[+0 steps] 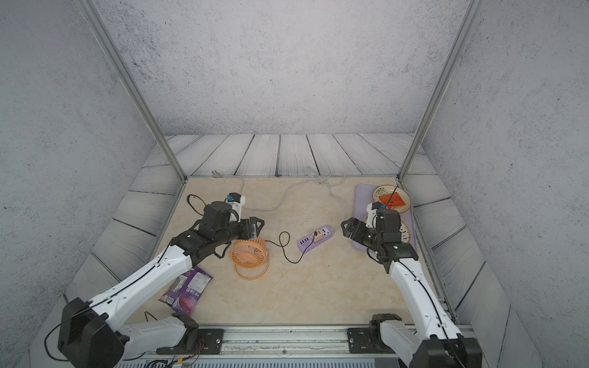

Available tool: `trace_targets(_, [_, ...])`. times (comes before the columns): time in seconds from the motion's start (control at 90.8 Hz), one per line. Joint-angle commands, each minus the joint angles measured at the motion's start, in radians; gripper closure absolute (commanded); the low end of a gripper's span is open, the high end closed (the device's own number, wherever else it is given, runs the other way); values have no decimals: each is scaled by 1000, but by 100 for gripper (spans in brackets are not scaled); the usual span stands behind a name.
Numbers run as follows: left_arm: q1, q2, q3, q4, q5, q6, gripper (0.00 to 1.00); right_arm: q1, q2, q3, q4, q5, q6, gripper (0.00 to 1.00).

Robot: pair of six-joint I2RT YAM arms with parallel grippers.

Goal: Unplug the desk fan from the power strip
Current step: Adjust the socket at the center of the board.

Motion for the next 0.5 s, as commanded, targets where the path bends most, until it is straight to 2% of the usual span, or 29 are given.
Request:
trace_targets(0.0, [-52,68,68,11,-35,63,19,7,-11,-26,-30,-30,2,14])
trace_targets(0.132, [-88,169,114,40,-31,85,19,6,-13,-36,-46,-30,-8,13])
trace_targets(0.308, [-109,323,190,71,-23,118,25,7,-19,-45,-69,-23,-25,14])
trace_targets(0.484, [-135,458,276,77,-5,148,23,7,-20,-53,-84,-5,-44,13])
